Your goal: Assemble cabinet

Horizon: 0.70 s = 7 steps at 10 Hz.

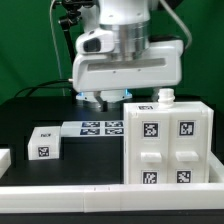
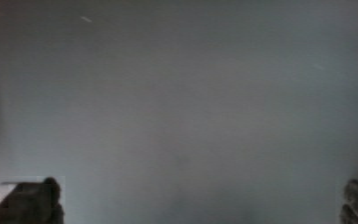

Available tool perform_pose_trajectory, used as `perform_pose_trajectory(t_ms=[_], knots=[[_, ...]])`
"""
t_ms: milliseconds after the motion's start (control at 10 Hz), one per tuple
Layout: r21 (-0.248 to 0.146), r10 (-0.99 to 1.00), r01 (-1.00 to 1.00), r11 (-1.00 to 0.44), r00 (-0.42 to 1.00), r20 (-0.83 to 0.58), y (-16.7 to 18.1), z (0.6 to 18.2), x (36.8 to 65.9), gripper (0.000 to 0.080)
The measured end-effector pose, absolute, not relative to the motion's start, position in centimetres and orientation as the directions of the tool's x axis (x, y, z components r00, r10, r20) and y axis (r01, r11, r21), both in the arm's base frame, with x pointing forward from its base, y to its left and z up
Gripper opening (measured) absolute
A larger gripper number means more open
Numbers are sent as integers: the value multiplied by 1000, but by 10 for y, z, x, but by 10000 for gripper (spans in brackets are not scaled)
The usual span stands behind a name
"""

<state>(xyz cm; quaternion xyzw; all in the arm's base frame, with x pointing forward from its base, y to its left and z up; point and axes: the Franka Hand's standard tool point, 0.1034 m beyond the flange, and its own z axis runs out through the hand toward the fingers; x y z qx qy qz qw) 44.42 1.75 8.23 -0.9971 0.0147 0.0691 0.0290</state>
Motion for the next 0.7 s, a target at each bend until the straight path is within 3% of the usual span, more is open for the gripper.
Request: perform_pose_trajectory(t_ms=[200,400,700], knots=[[-54,1,-6,-999,991,-135,-8,75,436,796],[-55,14,7,-998,991,-132,-31,78,440,796],[-55,17,10,-998,991,-131,-29,77,441,796]])
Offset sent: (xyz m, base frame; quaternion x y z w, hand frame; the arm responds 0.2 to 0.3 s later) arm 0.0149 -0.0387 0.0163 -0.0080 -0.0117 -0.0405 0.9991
